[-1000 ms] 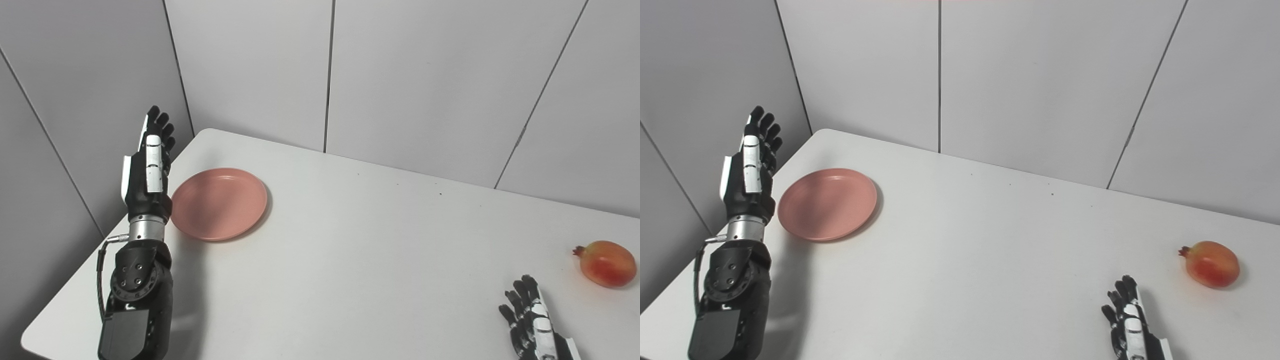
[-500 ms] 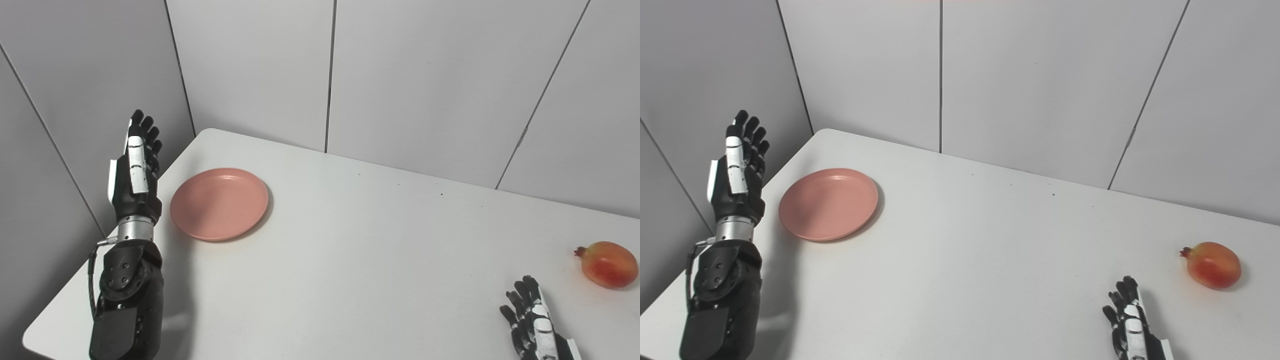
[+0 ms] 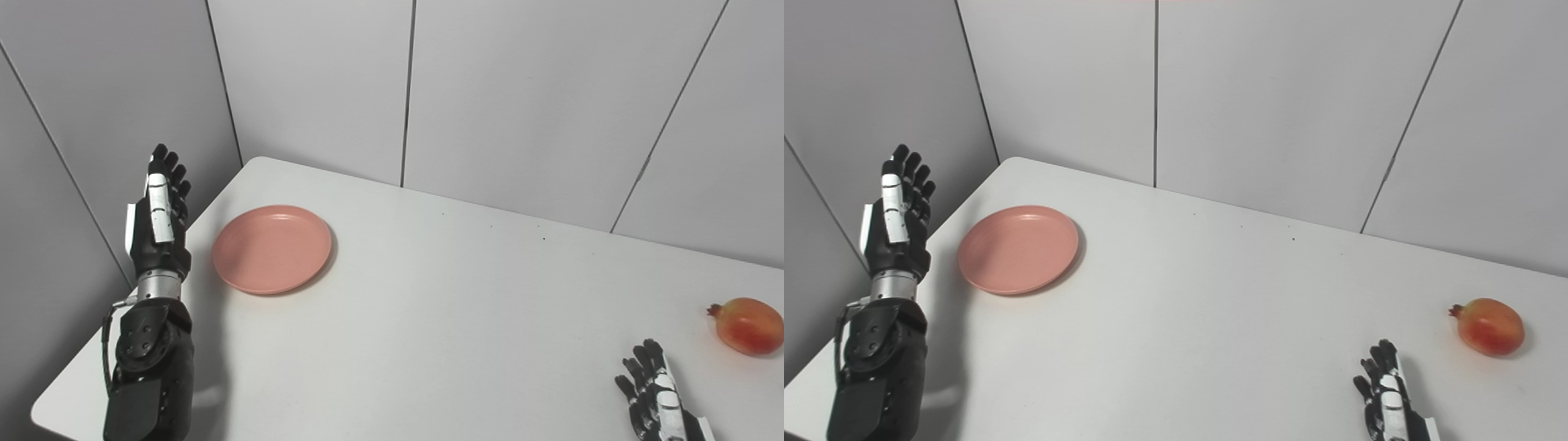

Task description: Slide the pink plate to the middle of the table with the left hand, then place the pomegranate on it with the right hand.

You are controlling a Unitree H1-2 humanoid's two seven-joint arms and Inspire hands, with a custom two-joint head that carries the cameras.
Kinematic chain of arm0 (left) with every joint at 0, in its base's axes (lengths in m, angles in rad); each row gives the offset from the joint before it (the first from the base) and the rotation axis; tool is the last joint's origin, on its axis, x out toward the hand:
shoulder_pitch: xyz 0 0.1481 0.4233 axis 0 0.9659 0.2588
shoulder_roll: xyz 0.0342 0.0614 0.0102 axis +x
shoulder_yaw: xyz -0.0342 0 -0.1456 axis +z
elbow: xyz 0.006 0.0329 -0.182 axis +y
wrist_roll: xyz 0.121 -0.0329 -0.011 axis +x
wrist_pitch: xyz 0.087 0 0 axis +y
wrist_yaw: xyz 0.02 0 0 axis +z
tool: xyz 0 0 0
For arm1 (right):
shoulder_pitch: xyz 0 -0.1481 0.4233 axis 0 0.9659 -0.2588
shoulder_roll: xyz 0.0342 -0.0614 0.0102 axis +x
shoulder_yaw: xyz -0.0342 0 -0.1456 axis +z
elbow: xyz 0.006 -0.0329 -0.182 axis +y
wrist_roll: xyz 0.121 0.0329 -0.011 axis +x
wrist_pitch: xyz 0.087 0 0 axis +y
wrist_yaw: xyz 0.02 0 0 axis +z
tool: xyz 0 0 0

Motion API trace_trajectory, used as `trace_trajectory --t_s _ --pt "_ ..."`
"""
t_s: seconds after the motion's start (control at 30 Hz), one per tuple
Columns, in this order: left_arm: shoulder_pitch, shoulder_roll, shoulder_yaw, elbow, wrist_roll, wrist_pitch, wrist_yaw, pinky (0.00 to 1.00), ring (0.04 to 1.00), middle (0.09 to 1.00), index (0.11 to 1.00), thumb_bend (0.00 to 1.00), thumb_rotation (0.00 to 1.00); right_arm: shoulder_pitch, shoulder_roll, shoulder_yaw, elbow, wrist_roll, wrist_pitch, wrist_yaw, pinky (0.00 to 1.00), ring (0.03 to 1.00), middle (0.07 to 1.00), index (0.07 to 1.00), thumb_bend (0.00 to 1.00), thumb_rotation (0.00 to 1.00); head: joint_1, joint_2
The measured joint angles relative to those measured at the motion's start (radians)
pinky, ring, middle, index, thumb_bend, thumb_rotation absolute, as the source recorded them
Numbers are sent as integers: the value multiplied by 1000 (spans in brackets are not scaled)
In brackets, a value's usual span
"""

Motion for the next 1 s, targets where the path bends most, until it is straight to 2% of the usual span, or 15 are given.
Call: trace_trajectory --t_s 0.17,1.0 --pt "6 0 0 20 -14 -24 -10 987 965 961 941 484 1000 0 -1 0 0 0 0 0 1000 1000 1000 1000 155 1000 -3 -3" --pt "18 -6 -43 149 -46 -52 -27 1000 987 978 962 425 1000 0 -9 -5 0 1 0 0 1000 1000 1000 1000 160 1000 0 -5"
